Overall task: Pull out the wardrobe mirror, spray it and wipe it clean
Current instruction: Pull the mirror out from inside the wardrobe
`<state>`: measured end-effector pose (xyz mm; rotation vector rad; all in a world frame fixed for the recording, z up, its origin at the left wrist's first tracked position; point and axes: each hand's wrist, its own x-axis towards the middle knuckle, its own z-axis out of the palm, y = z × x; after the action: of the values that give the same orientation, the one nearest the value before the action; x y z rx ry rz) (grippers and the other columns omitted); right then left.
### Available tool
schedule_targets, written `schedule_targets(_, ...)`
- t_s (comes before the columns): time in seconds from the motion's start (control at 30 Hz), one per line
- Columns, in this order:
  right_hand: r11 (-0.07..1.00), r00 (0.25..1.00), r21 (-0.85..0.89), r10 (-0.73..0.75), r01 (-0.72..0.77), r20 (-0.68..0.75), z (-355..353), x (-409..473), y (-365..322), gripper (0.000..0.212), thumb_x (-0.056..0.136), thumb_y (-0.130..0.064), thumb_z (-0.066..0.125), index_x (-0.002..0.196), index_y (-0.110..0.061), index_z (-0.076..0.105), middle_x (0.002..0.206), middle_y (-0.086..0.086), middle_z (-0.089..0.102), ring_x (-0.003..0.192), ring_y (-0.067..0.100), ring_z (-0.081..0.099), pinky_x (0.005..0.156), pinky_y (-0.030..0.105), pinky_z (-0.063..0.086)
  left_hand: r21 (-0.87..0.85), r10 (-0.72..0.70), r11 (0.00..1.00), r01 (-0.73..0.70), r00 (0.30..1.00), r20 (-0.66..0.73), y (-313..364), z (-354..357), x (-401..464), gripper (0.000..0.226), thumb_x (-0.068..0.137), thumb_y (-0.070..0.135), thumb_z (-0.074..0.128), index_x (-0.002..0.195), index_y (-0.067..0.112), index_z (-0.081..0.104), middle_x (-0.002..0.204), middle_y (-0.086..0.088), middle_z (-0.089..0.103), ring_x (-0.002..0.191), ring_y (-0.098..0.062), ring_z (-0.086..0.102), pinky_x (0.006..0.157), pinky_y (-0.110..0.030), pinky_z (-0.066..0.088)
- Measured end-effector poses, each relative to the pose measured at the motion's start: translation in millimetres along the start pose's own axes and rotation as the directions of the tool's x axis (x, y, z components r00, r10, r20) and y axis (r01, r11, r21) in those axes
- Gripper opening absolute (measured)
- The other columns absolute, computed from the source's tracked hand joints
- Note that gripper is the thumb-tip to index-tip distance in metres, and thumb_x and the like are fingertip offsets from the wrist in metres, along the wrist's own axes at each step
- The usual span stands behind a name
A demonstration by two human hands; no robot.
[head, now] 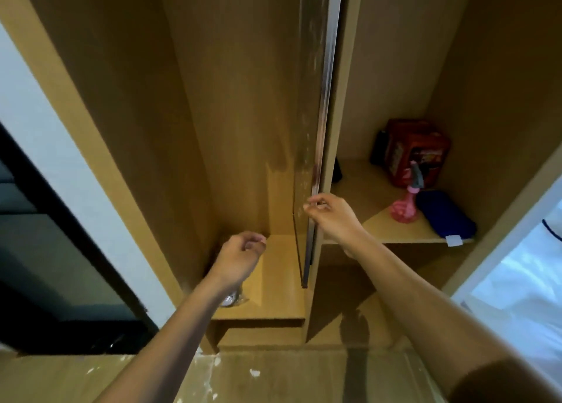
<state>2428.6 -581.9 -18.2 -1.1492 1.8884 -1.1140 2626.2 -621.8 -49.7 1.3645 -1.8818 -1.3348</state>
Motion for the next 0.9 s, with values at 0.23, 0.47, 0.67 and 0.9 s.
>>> schedule_targets(0.23,0.994,0.927,0.037,-0.079,0.099,-0.367,-24,12,-34,0.045,0.09,-0.034,0.066,0.129,-0.019,0.05,0.112,-0.002,0.061,0.092,0.009,0.059,0.069,0.019,0.046,0.078,0.101,0.991,-0.108,0.991,0.086,25,21,32,0.046,0.099,0.035,0.052,0.14,0.015,0.047,0.134,-0.004,0.055,0.122,-0.019,0.053,0.097,-0.031,0.046)
schedule_targets(0.47,0.97,0.885,-0.006,-0.226,0.245,-0.408,-41,47,-73,0.067,0.086,-0.04,0.07,0.141,-0.018,0.04,0.135,-0.002,0.051,0.119,0.011,0.05,0.09,0.022,0.042,0.034,0.155,0.988,-0.153,0.984,-0.083,61,63,57,0.073,0.092,0.047,0.058,0.152,0.02,0.026,0.154,-0.002,0.034,0.14,-0.021,0.034,0.111,-0.038,0.035)
schedule_targets(0.67,0.926,0.837,-0.125,-0.376,0.357,-0.398,-39,67,-86,0.056,0.088,-0.041,0.067,0.135,-0.015,0.049,0.116,-0.003,0.062,0.098,0.008,0.061,0.072,0.012,0.047,0.099,0.149,0.986,-0.135,0.978,-0.146,93,79,78,0.081,0.093,0.044,0.059,0.153,0.009,0.018,0.154,-0.011,0.032,0.14,-0.026,0.037,0.107,-0.034,0.038)
schedule_targets(0.9,0.921,0.834,-0.161,-0.39,0.356,-0.391,-35,73,-95,0.023,0.095,-0.03,0.06,0.104,-0.009,0.056,0.086,0.005,0.064,0.076,0.021,0.066,0.07,0.041,0.059,0.24,0.175,0.962,-0.128,0.967,-0.184,104,89,93,0.03,0.098,0.039,0.051,0.103,0.01,0.054,0.102,-0.012,0.064,0.075,-0.018,0.06,0.054,-0.021,0.045)
